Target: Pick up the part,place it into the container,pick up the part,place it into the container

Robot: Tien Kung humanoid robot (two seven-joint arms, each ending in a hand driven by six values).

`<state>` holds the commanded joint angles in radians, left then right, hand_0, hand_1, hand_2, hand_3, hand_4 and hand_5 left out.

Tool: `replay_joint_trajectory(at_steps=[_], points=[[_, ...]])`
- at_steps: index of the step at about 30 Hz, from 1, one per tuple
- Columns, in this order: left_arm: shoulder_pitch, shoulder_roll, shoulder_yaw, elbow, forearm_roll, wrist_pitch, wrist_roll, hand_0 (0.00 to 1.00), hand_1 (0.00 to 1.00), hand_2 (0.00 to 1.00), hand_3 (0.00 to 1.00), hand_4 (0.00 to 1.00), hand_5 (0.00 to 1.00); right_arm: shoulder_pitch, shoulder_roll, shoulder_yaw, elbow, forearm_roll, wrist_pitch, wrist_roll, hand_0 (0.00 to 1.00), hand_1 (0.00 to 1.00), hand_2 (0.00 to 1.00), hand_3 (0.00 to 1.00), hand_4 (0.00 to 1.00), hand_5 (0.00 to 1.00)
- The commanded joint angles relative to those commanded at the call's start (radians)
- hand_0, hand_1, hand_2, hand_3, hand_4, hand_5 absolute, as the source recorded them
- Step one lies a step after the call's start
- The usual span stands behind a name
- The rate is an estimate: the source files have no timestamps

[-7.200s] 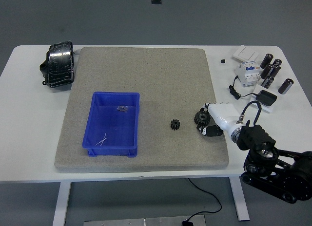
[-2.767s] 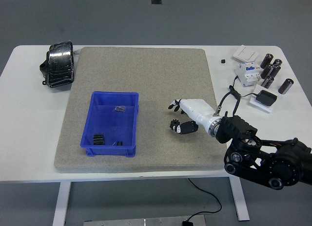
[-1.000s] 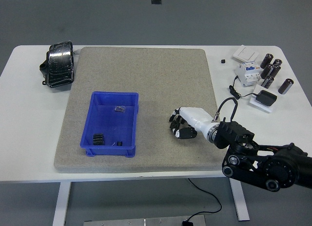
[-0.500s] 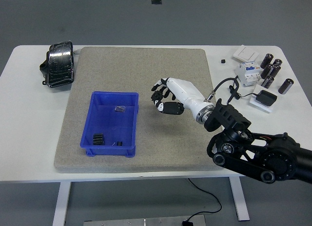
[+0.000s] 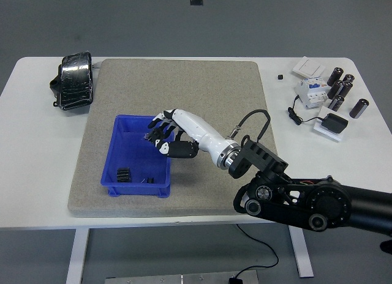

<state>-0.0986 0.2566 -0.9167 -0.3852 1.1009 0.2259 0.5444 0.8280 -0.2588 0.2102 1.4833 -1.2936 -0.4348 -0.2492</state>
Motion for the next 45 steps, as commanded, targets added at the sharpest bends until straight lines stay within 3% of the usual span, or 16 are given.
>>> replay_joint_trajectory(at_steps=[2,7,8,13,14,23,28,35,37,38,45], points=[[-0.001,0.000,0.000,0.001,0.000,-0.001,-0.001,0.659,0.640,0.584,0.546,0.623,0.658,0.003,0.003,-0.004,-0.002,-0.007,0.022,-0.008,0.536,0.632,0.627,0.682,0.519,0.320],[-0.003,0.000,-0.002,0.001,0.002,-0.002,0.000,0.659,0.640,0.584,0.546,0.623,0.658,0.007,0.009,-0.010,-0.006,-0.009,0.052,-0.015,0.536,0.632,0.627,0.682,0.519,0.320],[-0.003,0.000,-0.002,0.001,0.003,-0.001,0.000,0.659,0.640,0.584,0.546,0.623,0.658,0.007,0.009,-0.010,-0.007,-0.008,0.057,-0.016,0.575,0.665,0.678,0.710,0.591,0.371],[-0.001,0.000,0.000,-0.001,0.001,0.000,0.003,0.659,0.640,0.584,0.546,0.623,0.658,0.009,0.012,-0.010,-0.013,-0.002,0.079,-0.012,0.575,0.665,0.678,0.710,0.591,0.371],[-0.001,0.000,0.001,-0.001,0.001,0.001,0.003,0.659,0.640,0.584,0.546,0.624,0.654,0.009,0.012,-0.010,-0.015,0.000,0.082,-0.010,0.657,0.752,0.775,0.780,0.645,0.371],[-0.001,0.000,0.000,-0.002,0.004,0.002,0.007,0.659,0.640,0.584,0.545,0.625,0.649,0.010,0.013,-0.006,-0.018,0.006,0.086,0.001,0.678,0.779,0.799,0.820,0.690,0.382],[0.000,-0.002,0.002,-0.002,0.001,0.003,0.006,0.659,0.640,0.584,0.546,0.626,0.648,-0.007,0.004,0.038,-0.015,-0.005,0.062,0.006,0.679,0.779,0.789,0.813,0.703,0.394],[0.007,-0.006,0.013,-0.002,-0.014,0.008,0.003,0.660,0.640,0.584,0.545,0.626,0.646,-0.077,-0.050,0.186,-0.010,0.015,0.015,0.042,0.664,0.758,0.765,0.782,0.702,0.396],[0.010,-0.006,0.019,-0.003,-0.021,0.011,0.002,0.660,0.640,0.584,0.545,0.626,0.646,-0.107,-0.066,0.232,-0.020,0.054,-0.012,0.077,0.664,0.758,0.765,0.782,0.702,0.396],[0.012,-0.006,0.021,-0.003,-0.024,0.013,0.002,0.660,0.640,0.583,0.546,0.627,0.645,-0.122,-0.070,0.257,-0.032,0.079,-0.026,0.099,0.659,0.733,0.735,0.720,0.698,0.395],[0.018,-0.002,0.029,-0.008,-0.035,0.020,0.001,0.659,0.640,0.582,0.546,0.628,0.644,-0.220,-0.078,0.418,-0.103,0.294,-0.093,0.264,0.664,0.733,0.730,0.709,0.695,0.392]])
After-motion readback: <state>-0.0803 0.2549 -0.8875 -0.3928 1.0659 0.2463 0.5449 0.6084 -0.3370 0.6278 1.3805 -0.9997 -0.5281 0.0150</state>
